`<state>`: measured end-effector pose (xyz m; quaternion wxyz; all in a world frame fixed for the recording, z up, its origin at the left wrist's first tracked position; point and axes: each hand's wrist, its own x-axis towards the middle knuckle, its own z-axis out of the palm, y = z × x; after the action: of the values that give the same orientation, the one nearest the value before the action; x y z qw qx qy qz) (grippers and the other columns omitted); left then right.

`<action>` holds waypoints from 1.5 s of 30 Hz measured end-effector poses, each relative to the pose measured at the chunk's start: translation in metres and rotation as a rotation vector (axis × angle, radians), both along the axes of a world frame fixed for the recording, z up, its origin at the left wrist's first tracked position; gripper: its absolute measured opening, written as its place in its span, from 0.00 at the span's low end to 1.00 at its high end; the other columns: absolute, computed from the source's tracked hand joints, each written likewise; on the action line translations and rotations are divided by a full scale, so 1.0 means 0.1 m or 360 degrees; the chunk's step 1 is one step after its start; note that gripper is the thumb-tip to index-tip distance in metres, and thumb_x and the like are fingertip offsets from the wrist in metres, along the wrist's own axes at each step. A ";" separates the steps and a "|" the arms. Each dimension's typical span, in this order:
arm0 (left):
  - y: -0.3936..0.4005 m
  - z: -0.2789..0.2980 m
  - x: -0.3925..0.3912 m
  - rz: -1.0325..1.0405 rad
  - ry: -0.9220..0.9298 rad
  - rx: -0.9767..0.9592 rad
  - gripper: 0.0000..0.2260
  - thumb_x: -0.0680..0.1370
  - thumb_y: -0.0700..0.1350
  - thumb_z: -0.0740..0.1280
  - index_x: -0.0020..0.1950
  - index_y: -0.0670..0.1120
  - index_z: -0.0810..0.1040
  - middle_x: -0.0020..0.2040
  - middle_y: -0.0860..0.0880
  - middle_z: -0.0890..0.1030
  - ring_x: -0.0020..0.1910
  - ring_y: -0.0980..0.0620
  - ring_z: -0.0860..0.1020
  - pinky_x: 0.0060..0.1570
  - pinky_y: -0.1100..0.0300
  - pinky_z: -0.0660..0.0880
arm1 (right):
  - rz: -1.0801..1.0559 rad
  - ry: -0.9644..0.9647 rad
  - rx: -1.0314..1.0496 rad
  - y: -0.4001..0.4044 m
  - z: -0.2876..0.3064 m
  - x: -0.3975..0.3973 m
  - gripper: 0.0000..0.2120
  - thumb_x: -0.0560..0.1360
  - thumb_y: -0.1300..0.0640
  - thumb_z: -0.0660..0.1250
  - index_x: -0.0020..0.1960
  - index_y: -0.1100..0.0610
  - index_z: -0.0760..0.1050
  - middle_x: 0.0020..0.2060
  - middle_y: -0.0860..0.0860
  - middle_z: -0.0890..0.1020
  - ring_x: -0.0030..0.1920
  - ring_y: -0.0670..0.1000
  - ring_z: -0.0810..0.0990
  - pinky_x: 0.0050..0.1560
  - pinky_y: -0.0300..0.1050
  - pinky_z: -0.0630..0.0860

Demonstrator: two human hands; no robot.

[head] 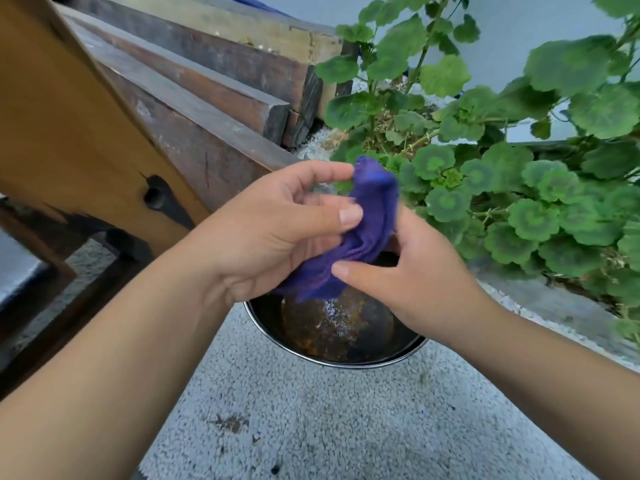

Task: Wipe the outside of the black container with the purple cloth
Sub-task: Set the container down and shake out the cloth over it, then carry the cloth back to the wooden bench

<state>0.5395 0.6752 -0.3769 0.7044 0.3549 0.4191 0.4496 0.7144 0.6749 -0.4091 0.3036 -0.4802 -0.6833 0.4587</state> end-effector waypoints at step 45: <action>0.17 0.71 -0.52 0.0104 0.1078 0.0527 0.05 0.71 0.43 0.71 0.36 0.49 0.77 0.29 0.54 0.78 0.28 0.59 0.74 0.29 0.67 0.71 | -0.0245 0.1044 -0.0366 0.48 0.73 0.26 0.10 0.70 0.68 0.70 0.47 0.55 0.83 0.45 0.55 0.86 0.48 0.55 0.82 0.56 0.54 0.79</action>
<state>0.4880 0.6919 -0.3059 0.4444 0.5790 0.5609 0.3908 0.7405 0.7224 -0.3360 0.4845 -0.3884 -0.4552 0.6381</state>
